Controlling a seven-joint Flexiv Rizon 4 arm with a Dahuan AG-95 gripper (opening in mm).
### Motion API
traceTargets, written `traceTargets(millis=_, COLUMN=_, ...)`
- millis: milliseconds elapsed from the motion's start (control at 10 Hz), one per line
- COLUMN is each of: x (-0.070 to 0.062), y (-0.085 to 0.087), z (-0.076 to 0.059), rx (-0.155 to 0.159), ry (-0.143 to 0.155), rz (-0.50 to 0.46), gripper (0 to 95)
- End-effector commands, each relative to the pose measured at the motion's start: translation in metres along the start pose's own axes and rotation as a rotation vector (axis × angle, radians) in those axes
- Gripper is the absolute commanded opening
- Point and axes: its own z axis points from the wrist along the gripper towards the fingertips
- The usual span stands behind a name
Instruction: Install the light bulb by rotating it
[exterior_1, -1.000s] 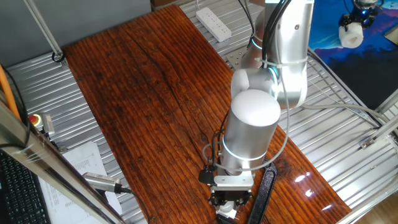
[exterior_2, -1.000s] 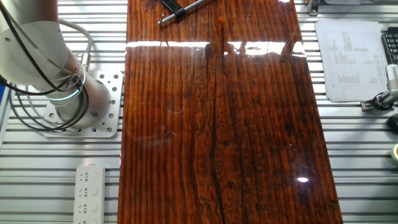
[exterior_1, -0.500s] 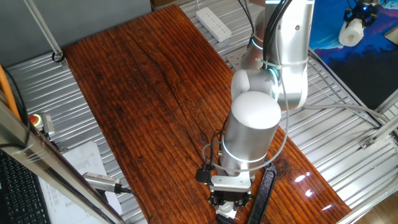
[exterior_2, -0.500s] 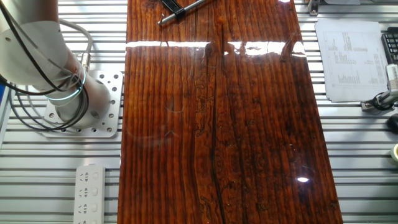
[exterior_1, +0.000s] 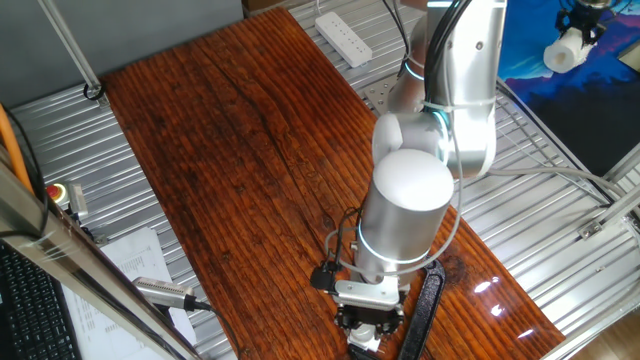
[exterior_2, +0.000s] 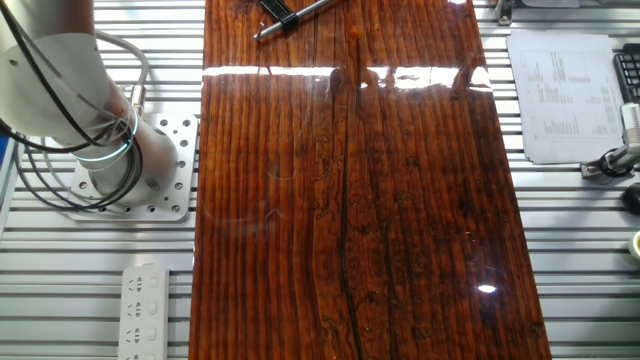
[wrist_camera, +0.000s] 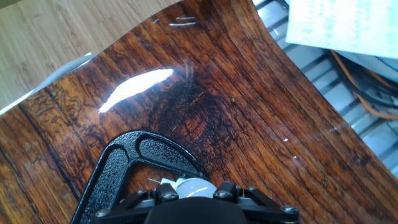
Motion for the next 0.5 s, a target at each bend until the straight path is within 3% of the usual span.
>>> traceTargets(millis=100, x=0.0002, y=0.0005, z=0.0013, rx=0.017, ry=0.016, rz=0.064, gripper=38.0)
traceTargets(millis=500, x=0.0002, y=0.0004, z=0.0013, rx=0.038, ry=0.051, rz=0.137, gripper=38.0)
